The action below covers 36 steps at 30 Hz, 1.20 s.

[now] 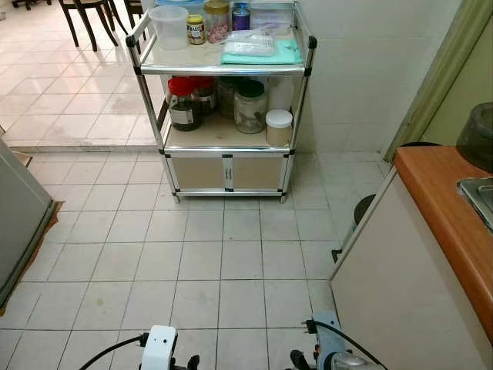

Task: Kitchen organization

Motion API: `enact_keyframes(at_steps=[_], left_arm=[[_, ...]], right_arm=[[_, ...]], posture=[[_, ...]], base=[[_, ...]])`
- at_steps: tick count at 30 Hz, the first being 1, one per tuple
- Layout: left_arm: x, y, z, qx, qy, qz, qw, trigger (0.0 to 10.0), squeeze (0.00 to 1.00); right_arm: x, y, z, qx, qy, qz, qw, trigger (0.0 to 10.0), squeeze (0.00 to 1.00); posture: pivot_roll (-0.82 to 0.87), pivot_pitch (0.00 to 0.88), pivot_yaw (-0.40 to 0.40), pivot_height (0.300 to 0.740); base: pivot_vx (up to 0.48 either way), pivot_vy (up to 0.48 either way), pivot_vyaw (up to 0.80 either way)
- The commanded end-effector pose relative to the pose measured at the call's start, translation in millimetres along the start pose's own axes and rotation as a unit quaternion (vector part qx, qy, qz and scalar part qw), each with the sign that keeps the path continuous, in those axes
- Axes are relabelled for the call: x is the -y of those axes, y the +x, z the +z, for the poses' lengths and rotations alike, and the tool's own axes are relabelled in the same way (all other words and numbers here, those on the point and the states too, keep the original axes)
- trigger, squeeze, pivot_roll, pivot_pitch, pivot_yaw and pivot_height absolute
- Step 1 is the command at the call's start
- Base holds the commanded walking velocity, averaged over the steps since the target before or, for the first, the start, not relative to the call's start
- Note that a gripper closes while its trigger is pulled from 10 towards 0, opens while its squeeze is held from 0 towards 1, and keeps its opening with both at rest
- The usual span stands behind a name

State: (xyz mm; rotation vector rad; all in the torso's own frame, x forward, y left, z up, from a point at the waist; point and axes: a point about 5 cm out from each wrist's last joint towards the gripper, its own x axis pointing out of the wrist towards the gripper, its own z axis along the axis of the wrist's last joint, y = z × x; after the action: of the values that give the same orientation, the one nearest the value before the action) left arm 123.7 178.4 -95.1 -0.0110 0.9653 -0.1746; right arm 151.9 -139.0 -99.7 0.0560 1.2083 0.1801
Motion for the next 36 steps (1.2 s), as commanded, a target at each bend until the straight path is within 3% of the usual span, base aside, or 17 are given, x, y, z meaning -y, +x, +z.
enact_keyframes(at_steps=[1,15,16,17,19,28,33,34,35,36], left_arm=[[6.8,23.5,33,-0.11,-0.015,0.044,0.993,10.0,0.0],[6.8,23.5,33,-0.11,-0.015,0.044,0.993,10.0,0.0],[11.0,26.0,40,-0.101,-0.015,0.038,0.994,10.0,0.0],[8.3,28.3,55,-0.066,-0.01,0.051,0.996,10.0,0.0],[2.7,29.2,70,-0.026,-0.002,0.07,0.997,10.0,0.0],[-5.5,29.4,80,-0.016,-0.005,0.089,0.996,10.0,0.0],[-15.8,27.7,109,0.058,-0.017,0.11,0.992,10.0,0.0],[-17.0,26.6,118,0.084,-0.014,0.108,0.991,10.0,0.0],[-17.3,25.7,124,0.1,-0.011,0.105,0.989,10.0,0.0],[-17.3,25.7,124,0.1,-0.011,0.105,0.989,10.0,0.0]], right_arm=[[19.1,-3.3,34,0.015,-0.121,-0.083,0.989,10.0,0.0],[19.1,-3.3,34,0.015,-0.121,-0.083,0.989,10.0,0.0],[25.8,-6.0,47,0.032,-0.126,-0.094,0.987,10.0,0.0],[22.8,-6.0,52,0.048,-0.117,-0.085,0.988,10.0,0.0],[16.4,-5.1,54,0.061,-0.104,-0.073,0.99,10.0,0.0],[5.8,-4.9,68,0.09,-0.111,-0.062,0.988,10.0,0.0],[-1.8,-12.2,104,0.164,-0.117,-0.041,0.979,10.0,0.0],[-3.2,-15.9,116,0.189,-0.111,-0.034,0.975,10.0,0.41],[-4.0,-18.4,123,0.205,-0.106,-0.029,0.972,10.0,1.0],[-4.0,-18.4,123,0.205,-0.106,-0.029,0.972,10.0,1.0]], posture=[[-0.07,0.0,-0.019,0.74],[-0.07,0.0,-0.019,0.74],[-0.09,0.0,-0.02,0.74],[-0.1,0.0,0.018,0.74],[-0.09,0.0,0.018,0.74],[-0.09,0.0,0.029,0.74],[-0.09,0.0,0.028,0.74],[-0.08,0.0,0.023,0.74],[-0.08,0.0,0.023,0.74],[-0.08,0.0,0.023,0.74]], base=[[0.0,0.0,0.0],[0.0,0.0,0.0],[0.0,0.0,0.0],[0.0,0.0,0.0],[0.0,0.0,0.0],[0.0,0.0,0.0],[0.0,0.0,0.0],[0.0,0.0,0.0],[0.0,0.0,0.0],[0.0,0.0,0.0]])
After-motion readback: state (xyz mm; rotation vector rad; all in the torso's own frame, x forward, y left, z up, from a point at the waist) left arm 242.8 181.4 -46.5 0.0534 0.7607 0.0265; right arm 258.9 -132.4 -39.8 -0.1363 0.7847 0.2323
